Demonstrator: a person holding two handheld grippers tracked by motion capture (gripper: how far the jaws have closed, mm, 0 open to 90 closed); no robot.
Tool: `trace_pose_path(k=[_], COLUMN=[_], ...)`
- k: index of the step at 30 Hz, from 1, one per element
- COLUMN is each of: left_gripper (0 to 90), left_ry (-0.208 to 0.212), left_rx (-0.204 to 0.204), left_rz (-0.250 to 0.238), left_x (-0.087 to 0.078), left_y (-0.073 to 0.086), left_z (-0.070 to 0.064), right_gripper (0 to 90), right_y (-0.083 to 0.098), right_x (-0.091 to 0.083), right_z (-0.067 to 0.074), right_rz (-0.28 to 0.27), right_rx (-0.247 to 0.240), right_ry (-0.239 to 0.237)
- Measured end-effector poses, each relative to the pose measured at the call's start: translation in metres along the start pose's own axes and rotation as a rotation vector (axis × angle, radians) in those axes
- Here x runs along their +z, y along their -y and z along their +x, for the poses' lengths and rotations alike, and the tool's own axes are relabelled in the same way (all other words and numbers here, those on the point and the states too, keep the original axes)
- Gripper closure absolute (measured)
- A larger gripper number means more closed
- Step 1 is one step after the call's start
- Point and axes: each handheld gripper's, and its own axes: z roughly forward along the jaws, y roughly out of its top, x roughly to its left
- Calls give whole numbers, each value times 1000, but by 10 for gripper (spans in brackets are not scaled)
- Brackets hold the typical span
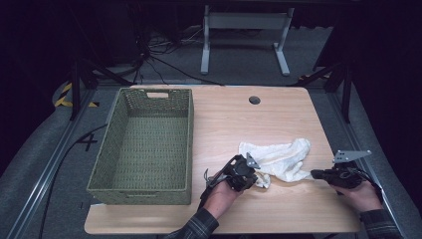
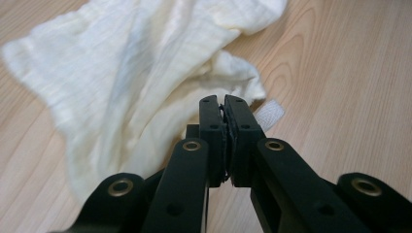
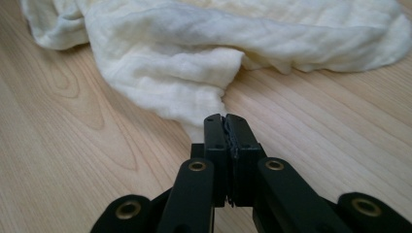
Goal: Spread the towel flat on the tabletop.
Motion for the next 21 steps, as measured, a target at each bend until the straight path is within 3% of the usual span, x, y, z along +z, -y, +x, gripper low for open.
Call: trace_pose_path(k=[9,12,16,21], left_gripper=[872,874,874,851], left_ry=[-46,-110,-132,-98], left_rx=[-60,-56,-86,-102], left_rz=[11,11,10,42], left_x=[-20,-29,-31,-24], left_y=[20,23,24,28], left_z=[-2,-5,0,6], right_gripper=[889,890,890,849], right_y=[14,18,22,19], right_x=[-24,-34,-36,-24], right_z=[-11,-9,-9,-7], right_rz=[-34,-50,-49,-12], right_rx=[60,55,62,33], right_ry=[39,47,39,38])
